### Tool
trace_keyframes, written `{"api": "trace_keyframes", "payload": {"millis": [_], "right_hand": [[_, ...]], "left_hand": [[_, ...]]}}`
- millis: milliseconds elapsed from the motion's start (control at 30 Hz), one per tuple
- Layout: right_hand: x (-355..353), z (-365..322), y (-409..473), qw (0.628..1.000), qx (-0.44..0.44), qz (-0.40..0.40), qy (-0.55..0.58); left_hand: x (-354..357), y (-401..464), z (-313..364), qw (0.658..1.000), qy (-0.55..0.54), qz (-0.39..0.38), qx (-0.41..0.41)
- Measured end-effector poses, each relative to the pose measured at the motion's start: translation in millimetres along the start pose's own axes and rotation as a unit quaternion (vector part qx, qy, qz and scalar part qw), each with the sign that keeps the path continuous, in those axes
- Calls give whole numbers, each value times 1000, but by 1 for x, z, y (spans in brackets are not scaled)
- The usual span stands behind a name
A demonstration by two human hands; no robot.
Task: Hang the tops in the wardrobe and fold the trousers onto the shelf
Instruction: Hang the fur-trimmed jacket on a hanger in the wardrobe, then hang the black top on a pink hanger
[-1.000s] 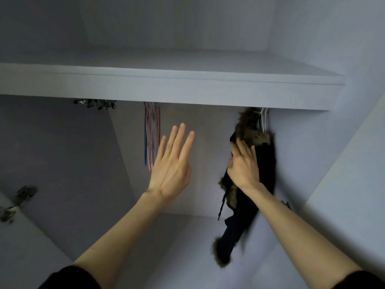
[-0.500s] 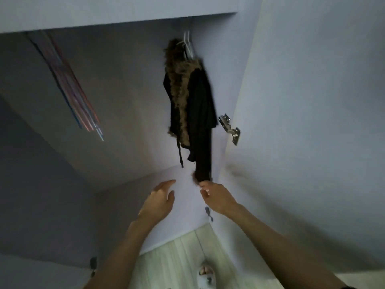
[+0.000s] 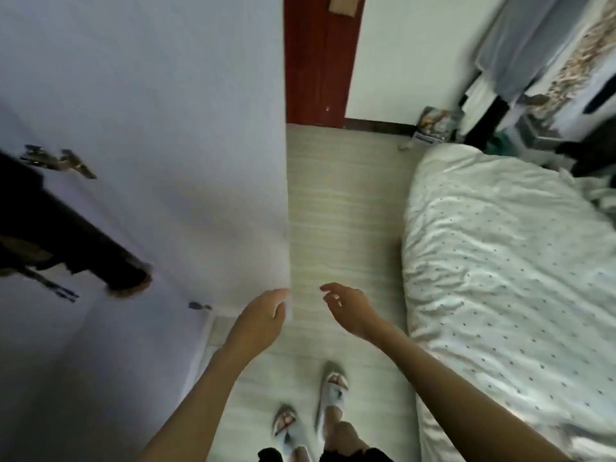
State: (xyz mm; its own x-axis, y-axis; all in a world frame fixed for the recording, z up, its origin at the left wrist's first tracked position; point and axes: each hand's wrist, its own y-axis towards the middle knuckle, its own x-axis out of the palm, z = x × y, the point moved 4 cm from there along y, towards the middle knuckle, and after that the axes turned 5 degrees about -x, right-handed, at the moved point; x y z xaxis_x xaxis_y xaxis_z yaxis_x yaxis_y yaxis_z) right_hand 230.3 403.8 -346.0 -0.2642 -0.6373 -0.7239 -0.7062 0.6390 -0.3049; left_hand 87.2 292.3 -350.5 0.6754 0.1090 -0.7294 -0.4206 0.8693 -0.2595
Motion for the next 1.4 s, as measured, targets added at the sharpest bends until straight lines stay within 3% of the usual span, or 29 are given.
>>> {"api": "trace_keyframes", "payload": {"millis": [200, 333, 767, 1000, 1233, 1400], "right_hand": [[-64, 119, -128, 976, 150, 148, 62], [-84, 184, -217, 946, 234, 210, 81], [-122, 421, -510, 823, 463, 324, 55], [-144, 509, -577, 731, 570, 375, 18], [-173, 578, -583, 653, 622, 429, 60], [-195, 603, -581, 649, 579, 493, 26]], "left_hand": [[100, 1, 128, 977, 56, -112, 173], [167, -24, 191, 953, 77, -167, 241], [419, -147, 384, 855, 186, -350, 335], [491, -180, 454, 828, 203, -367, 373], [519, -180, 459, 814, 223, -394, 364], [531, -162, 480, 835, 214, -370, 347]]}}
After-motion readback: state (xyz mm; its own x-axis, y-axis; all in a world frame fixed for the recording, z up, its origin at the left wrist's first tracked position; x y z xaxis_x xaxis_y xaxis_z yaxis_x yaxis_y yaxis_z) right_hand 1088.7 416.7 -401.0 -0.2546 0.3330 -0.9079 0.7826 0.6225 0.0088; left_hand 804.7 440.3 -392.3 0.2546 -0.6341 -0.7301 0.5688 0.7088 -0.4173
